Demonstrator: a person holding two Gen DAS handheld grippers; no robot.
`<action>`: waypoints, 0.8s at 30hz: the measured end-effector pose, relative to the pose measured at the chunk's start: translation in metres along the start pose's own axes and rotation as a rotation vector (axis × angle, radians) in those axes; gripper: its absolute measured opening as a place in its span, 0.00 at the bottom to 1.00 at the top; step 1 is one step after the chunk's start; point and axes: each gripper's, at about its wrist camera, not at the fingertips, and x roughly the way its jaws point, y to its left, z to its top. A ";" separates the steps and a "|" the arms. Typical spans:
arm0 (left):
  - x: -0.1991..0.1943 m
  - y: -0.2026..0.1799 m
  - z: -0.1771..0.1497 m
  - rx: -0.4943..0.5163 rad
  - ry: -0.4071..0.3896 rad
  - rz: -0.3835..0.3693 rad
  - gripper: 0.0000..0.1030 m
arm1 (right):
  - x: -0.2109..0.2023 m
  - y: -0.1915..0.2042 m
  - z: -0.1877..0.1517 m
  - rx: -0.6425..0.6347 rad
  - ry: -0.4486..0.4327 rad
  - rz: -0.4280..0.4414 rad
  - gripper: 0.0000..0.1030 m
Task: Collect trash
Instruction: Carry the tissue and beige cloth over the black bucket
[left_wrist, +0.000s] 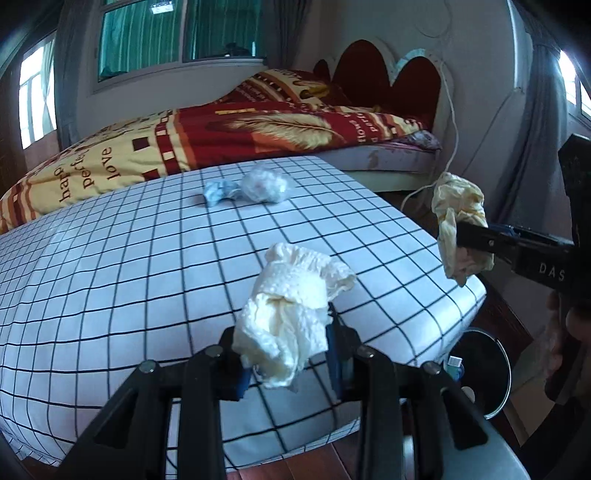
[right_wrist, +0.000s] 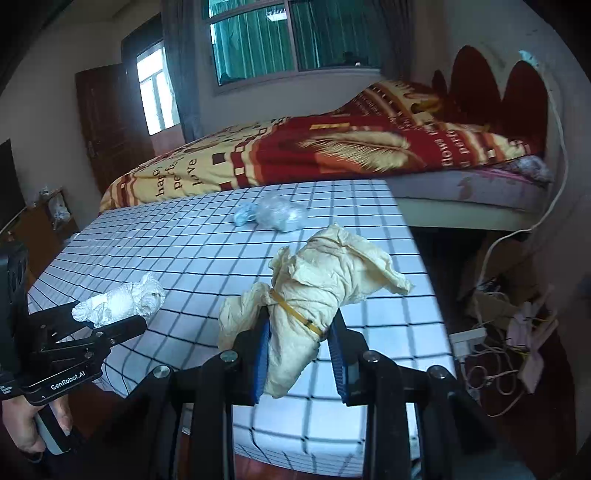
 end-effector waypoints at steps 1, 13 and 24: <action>0.001 -0.006 -0.001 0.008 0.002 -0.009 0.33 | -0.004 -0.004 -0.002 -0.001 -0.003 -0.009 0.30; 0.003 -0.065 -0.001 0.083 -0.003 -0.095 0.33 | -0.057 -0.055 -0.030 0.056 -0.038 -0.104 0.30; 0.013 -0.119 -0.002 0.152 0.009 -0.180 0.33 | -0.085 -0.104 -0.065 0.117 -0.027 -0.187 0.30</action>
